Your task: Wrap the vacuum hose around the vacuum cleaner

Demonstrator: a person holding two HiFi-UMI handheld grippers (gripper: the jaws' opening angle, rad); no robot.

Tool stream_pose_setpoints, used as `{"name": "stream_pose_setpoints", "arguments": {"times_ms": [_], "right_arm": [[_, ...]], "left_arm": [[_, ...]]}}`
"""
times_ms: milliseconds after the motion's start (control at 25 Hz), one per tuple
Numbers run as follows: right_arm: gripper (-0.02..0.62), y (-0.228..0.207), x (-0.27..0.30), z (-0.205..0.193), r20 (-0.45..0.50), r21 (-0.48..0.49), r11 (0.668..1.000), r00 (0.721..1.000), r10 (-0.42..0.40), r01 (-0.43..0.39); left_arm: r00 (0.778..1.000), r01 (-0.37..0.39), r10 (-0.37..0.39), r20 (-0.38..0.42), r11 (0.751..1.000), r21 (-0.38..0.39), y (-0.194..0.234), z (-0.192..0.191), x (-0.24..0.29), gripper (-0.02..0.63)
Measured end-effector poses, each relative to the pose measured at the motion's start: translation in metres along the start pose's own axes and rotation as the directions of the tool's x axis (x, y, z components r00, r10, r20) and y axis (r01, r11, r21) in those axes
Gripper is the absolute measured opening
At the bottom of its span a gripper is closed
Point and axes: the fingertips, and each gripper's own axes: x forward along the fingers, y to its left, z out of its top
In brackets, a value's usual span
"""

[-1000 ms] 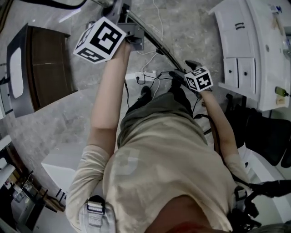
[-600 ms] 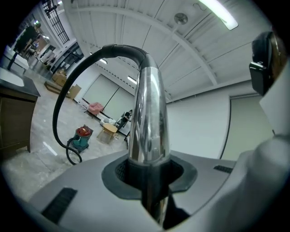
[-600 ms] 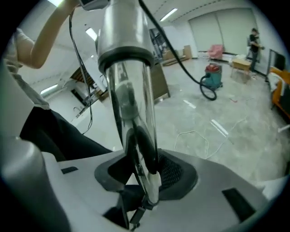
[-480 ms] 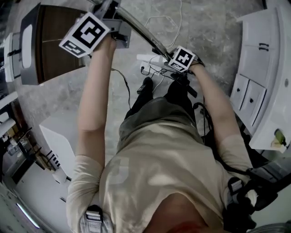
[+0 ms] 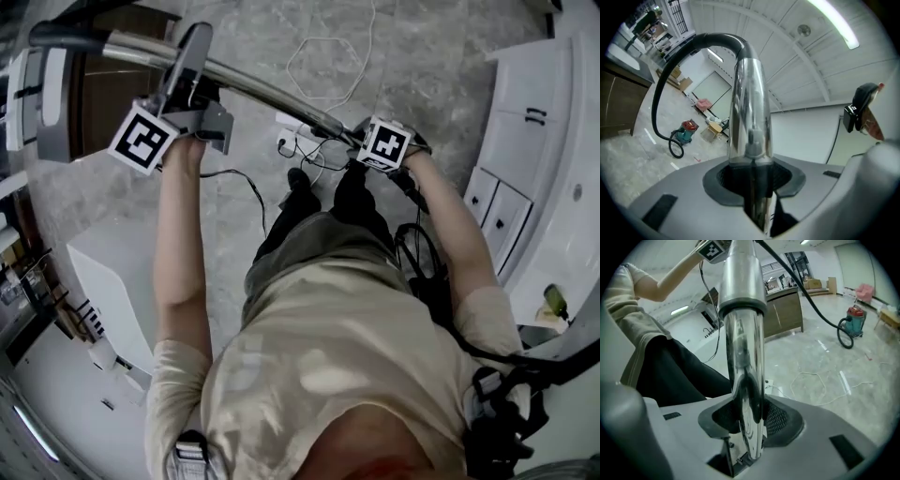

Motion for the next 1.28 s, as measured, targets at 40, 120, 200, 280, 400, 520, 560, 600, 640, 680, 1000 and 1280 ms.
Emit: {"name": "stream_pose_setpoints", "arguments": {"times_ms": [40,120,200,280,400,520,560,600,640,680,1000,1280], "right_arm": [[0.143,-0.001,-0.005,-0.007,-0.019,0.000,1.000,0.999,-0.030,0.030],[0.143,-0.002,-0.015,-0.022,-0.072,-0.011,0.996,0.993,-0.090,0.090],[0.144,-0.011,-0.026,-0.030,-0.119,-0.060,0.983,0.977,-0.178,0.172],[0.143,-0.021,-0.036,-0.033,-0.142,-0.122,0.962,0.955,-0.261,0.245],[0.144,-0.034,-0.050,-0.037,-0.136,-0.192,0.927,0.926,-0.351,0.323],[0.144,-0.045,-0.065,-0.037,-0.119,-0.241,0.891,0.900,-0.420,0.384],[0.144,-0.048,-0.070,-0.035,-0.113,-0.252,0.881,0.892,-0.437,0.400],[0.144,-0.051,-0.074,-0.033,-0.107,-0.260,0.873,0.886,-0.452,0.414],[0.144,-0.053,-0.078,-0.031,-0.102,-0.265,0.865,0.880,-0.464,0.425],[0.144,-0.055,-0.081,-0.030,-0.099,-0.270,0.859,0.875,-0.473,0.434],[0.144,-0.063,-0.091,-0.034,-0.118,-0.254,0.848,0.856,-0.504,0.465],[0.144,-0.090,-0.100,-0.051,-0.153,-0.181,0.866,0.857,-0.492,0.465]], "left_arm": [[1.000,0.004,-0.004,0.016,1.000,-0.010,0.002,-0.002,-0.012,0.133],[0.999,-0.014,0.015,0.045,0.999,-0.038,0.010,-0.007,-0.038,0.133],[0.996,-0.045,0.051,0.075,0.996,-0.079,0.021,-0.012,-0.065,0.133],[0.991,-0.074,0.086,0.106,0.990,-0.120,0.029,-0.018,-0.087,0.133],[0.979,-0.092,0.118,0.166,0.983,-0.157,0.031,-0.027,-0.110,0.112],[0.965,-0.092,0.130,0.228,0.981,-0.168,0.030,-0.029,-0.124,0.084],[0.961,-0.091,0.131,0.244,0.981,-0.169,0.030,-0.028,-0.126,0.084],[0.957,-0.091,0.134,0.257,0.980,-0.174,0.031,-0.026,-0.127,0.084],[0.954,-0.090,0.138,0.268,0.979,-0.184,0.032,-0.025,-0.129,0.084],[0.950,-0.088,0.141,0.277,0.977,-0.194,0.033,-0.025,-0.129,0.084],[0.952,-0.066,0.128,0.278,0.973,-0.221,0.043,-0.026,-0.117,0.084],[0.971,-0.044,0.103,0.216,0.965,-0.260,0.077,-0.036,-0.061,0.081]]}}
